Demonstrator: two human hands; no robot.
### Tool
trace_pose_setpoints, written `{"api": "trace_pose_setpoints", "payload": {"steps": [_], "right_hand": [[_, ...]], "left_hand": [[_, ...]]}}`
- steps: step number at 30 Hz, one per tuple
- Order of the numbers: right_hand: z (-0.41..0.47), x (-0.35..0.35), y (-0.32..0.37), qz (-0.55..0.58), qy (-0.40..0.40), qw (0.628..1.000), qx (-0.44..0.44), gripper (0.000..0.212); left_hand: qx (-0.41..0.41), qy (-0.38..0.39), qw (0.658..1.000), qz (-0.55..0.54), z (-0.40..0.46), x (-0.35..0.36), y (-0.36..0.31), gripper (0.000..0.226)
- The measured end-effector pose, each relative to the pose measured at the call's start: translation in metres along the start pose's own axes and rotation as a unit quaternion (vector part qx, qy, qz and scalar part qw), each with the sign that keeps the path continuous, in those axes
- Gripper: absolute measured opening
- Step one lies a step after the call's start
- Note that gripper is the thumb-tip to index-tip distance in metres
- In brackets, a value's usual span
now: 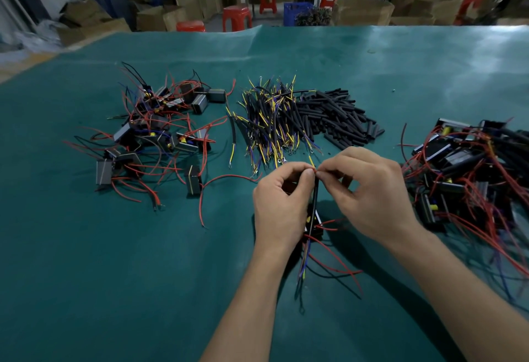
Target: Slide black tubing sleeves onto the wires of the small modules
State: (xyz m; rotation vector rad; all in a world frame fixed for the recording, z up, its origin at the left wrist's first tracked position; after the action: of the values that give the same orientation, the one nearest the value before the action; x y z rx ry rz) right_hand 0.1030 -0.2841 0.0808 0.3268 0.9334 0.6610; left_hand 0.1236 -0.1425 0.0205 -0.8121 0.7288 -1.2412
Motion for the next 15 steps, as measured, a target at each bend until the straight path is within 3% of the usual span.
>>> {"api": "trace_pose_setpoints", "payload": {"steps": [3, 11, 15], "right_hand": [[0.000, 0.002, 0.003, -0.023, 0.003, 0.999, -0.021, 0.002], [0.003, 0.004, -0.019, 0.039, -0.002, 0.994, 0.103, 0.009], [0.001, 0.002, -0.012, 0.024, -0.008, 0.997, 0.070, 0.001]], "left_hand": [[0.003, -0.002, 1.000, 0.001, 0.000, -0.001, -0.001, 0.012], [0.005, 0.003, 1.000, -0.010, -0.001, 0.003, 0.000, 0.014], [0.012, 0.011, 1.000, 0.002, 0.000, 0.003, -0.001, 0.013]]}}
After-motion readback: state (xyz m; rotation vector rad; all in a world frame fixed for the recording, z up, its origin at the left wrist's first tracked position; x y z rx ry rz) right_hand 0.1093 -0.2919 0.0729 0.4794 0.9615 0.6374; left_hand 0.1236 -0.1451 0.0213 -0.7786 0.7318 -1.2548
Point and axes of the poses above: each hand's wrist, its own z-axis towards the middle knuckle, its own x-axis out of the palm, y = z × x, the point moved 8 cm from there along z, towards the middle knuckle, and after that the axes turned 15 degrees about x, right-handed, at the moved point
